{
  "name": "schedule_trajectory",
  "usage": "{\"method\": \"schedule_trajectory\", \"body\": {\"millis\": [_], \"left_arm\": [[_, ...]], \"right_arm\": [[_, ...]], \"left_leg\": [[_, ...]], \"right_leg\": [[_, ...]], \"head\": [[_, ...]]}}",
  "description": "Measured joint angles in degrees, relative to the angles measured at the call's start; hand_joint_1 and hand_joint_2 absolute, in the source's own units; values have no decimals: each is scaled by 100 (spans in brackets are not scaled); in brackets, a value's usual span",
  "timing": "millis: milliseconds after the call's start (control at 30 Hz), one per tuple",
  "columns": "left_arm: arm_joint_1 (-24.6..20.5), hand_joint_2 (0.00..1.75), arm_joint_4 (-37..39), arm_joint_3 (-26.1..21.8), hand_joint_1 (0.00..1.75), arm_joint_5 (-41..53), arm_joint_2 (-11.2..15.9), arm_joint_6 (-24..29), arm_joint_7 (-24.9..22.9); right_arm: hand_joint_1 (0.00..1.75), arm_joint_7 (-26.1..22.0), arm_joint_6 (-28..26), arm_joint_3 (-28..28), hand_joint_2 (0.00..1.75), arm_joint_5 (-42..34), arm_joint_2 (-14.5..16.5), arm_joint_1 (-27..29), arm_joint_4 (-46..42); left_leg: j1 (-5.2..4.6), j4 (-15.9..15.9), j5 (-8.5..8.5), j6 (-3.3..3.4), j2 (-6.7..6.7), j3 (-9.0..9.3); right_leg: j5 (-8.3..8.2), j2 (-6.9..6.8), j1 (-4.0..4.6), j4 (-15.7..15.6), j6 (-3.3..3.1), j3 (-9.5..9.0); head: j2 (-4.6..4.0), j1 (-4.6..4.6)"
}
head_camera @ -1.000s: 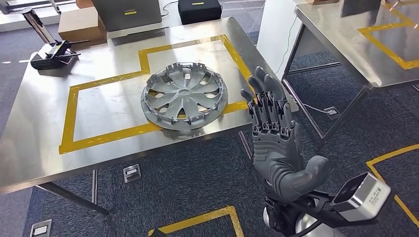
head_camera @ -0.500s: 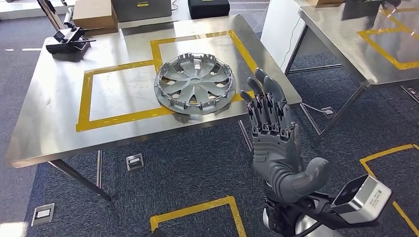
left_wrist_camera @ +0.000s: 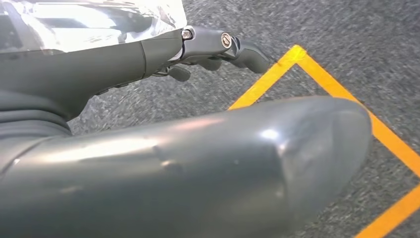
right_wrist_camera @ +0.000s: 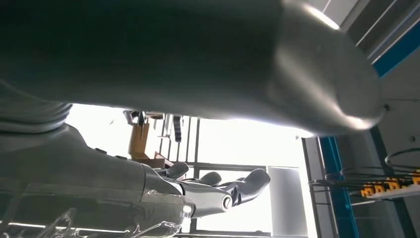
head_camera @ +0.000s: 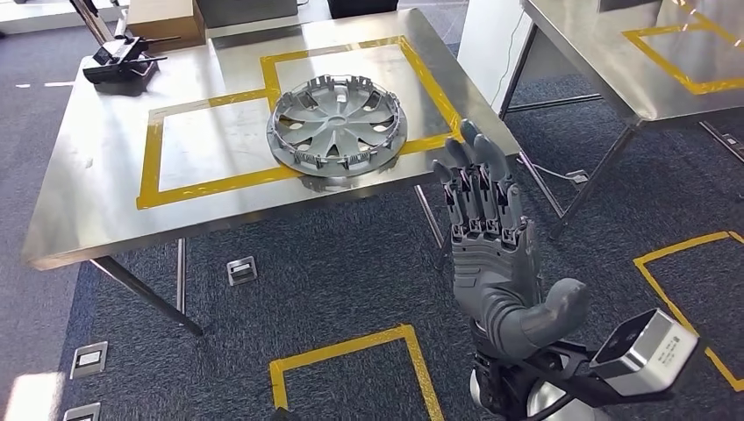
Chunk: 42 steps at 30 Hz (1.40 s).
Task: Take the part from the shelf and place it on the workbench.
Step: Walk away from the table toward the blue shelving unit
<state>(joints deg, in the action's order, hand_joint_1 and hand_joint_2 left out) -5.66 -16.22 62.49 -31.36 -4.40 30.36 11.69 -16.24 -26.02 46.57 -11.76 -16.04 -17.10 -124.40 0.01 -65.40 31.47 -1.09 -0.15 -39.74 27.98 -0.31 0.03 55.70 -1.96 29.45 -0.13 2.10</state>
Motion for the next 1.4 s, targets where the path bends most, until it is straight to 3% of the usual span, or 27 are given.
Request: {"method": "schedule_trajectory", "body": {"millis": [33,67,100,133,200,267,300,367,433,533,567,600,633,700,767,833,900,933,1033,1067,1100,1133,1200,1233,1300,1333,1400], "left_arm": [[2,0,1,1,0,-1,1,0,-1],[3,0,1,1,0,-1,1,0,-1],[3,0,1,1,0,-1,2,0,0],[3,0,1,2,0,-1,3,0,0],[-1,0,0,2,0,-1,3,0,-1],[-11,0,-1,1,0,-1,1,1,-2],[-13,0,-2,0,0,-1,-1,1,-2],[-5,0,-2,-1,0,-1,-2,1,-2],[-3,0,-2,-1,0,-1,-4,1,-2],[-15,0,-2,-1,0,-1,-7,-1,-16],[-16,0,-2,-1,0,-2,-6,-2,-25],[-18,0,-2,-1,0,-2,-4,-2,-38],[-19,0,-2,-1,0,-3,-3,-2,-48],[-23,0,-2,-1,0,-3,-2,-1,-69],[-27,0,-3,0,0,-4,-4,1,-83],[-34,0,-4,1,0,-9,-7,1,-86],[-31,0,-3,2,0,-20,-5,1,-87],[-23,0,-3,3,0,-25,-4,2,-87],[-10,0,-4,4,0,-32,-1,1,-89],[-11,0,-4,4,0,-34,1,1,-90],[-14,0,-4,4,0,-34,1,0,-90],[-16,0,-4,4,0,-36,2,1,-90],[-18,0,-4,4,0,-40,5,1,-90],[-22,0,-4,4,0,-43,7,1,-90],[-36,0,-5,4,0,-48,8,2,-89],[-42,0,-5,4,0,-50,8,3,-88],[-40,0,-5,5,0,-62,7,5,-87]], "right_arm": [[0,0,-1,0,0,0,0,1,1],[0,0,-1,1,0,0,0,2,1],[0,0,-1,2,0,0,0,2,1],[0,0,-1,2,0,0,0,2,1],[0,-1,-1,1,0,0,0,4,-1],[0,-1,-1,-1,0,0,0,6,-8],[0,-1,-1,-2,0,0,0,6,-13],[0,-2,-1,-2,0,0,-2,9,-17],[0,-1,-3,-4,0,0,-8,14,-18],[0,0,-8,-5,0,0,-14,22,-19],[0,0,-11,-5,0,0,-15,26,-18],[0,0,-13,-5,0,0,-16,30,-17],[0,0,-15,-5,0,0,-16,33,-17],[0,0,-16,-6,0,0,-16,35,-17],[0,1,-15,-8,0,1,-15,32,-20],[0,2,-14,-10,0,2,-16,31,-24],[0,5,-14,-9,0,2,-17,33,-23],[0,7,-14,-8,0,3,-18,34,-22],[0,14,-16,-5,0,13,-17,48,-19],[0,16,-16,-5,0,15,-17,54,-19],[0,16,-18,-5,0,15,-17,59,-19],[0,17,-19,-5,0,16,-17,63,-19],[0,20,-28,-7,0,18,-17,75,-19],[0,21,-32,-8,0,23,-17,82,-20],[0,26,-37,-14,0,35,-17,91,-24],[0,28,-38,-16,0,43,-17,92,-26],[0,37,-45,-19,0,54,-21,98,-28]], "left_leg": [[19,-377,215,-29,1,-64],[38,-677,311,-54,1,-88],[52,-823,279,-75,2,-43],[65,-764,147,-95,2,90],[85,-150,-79,-133,-5,580],[77,482,-50,-97,-29,975],[61,614,5,-57,-40,1036],[51,660,-55,66,-33,999],[55,686,-160,186,1,914],[28,679,-328,282,31,702],[10,666,-381,288,35,620],[-9,651,-435,294,39,535],[-27,633,-488,295,42,448],[-50,603,-587,285,41,299],[-64,589,-688,248,39,204],[-42,613,-817,187,39,146],[-9,631,-864,120,21,91],[-2,565,-732,86,9,57],[19,-250,135,2,-5,-75],[26,-595,326,-18,-5,-100],[31,-844,366,-31,-5,-81],[34,-946,272,-38,-5,3],[39,-605,-55,-37,-5,423],[33,-214,-85,-29,-8,723],[6,531,72,16,-18,1197],[-15,717,152,46,-23,1282],[-27,788,77,127,-15,1242]], "right_leg": [[-31,-16,-4,36,-6,70],[-59,-26,-9,83,0,149],[-85,-34,-17,137,12,236],[-108,-36,-31,196,30,326],[-147,-30,-60,323,78,505],[-199,-22,-62,411,148,621],[-238,-21,-59,418,187,649],[-305,-11,-72,407,267,673],[-97,19,-85,553,322,756],[665,39,-87,1469,344,1009],[791,39,-86,1780,340,1053],[784,39,-85,1959,328,1030],[661,39,-80,1959,308,924],[341,39,-53,1427,240,468],[312,41,-6,613,173,-58],[372,52,46,190,145,-255],[255,44,53,114,107,-180],[180,32,42,94,73,-126],[-25,-4,16,110,11,102],[-81,-14,16,136,11,192],[-135,-23,15,171,14,294],[-189,-30,12,215,23,407],[-296,-33,4,314,50,645],[-348,-29,5,356,74,745],[-461,-25,3,391,131,853],[-522,-26,-2,376,163,869],[-618,-16,-23,341,228,885]], "head": [[0,-10],[0,-11],[0,-13],[0,-14],[0,-23],[0,-36],[0,-42],[0,-34],[0,-19],[0,23],[0,29],[0,33],[0,37],[0,37],[0,33],[0,32],[0,38],[0,35],[0,-10],[0,-24],[0,-27],[0,-30],[0,-33],[0,-34],[0,-30],[0,-31],[0,-31]]}}
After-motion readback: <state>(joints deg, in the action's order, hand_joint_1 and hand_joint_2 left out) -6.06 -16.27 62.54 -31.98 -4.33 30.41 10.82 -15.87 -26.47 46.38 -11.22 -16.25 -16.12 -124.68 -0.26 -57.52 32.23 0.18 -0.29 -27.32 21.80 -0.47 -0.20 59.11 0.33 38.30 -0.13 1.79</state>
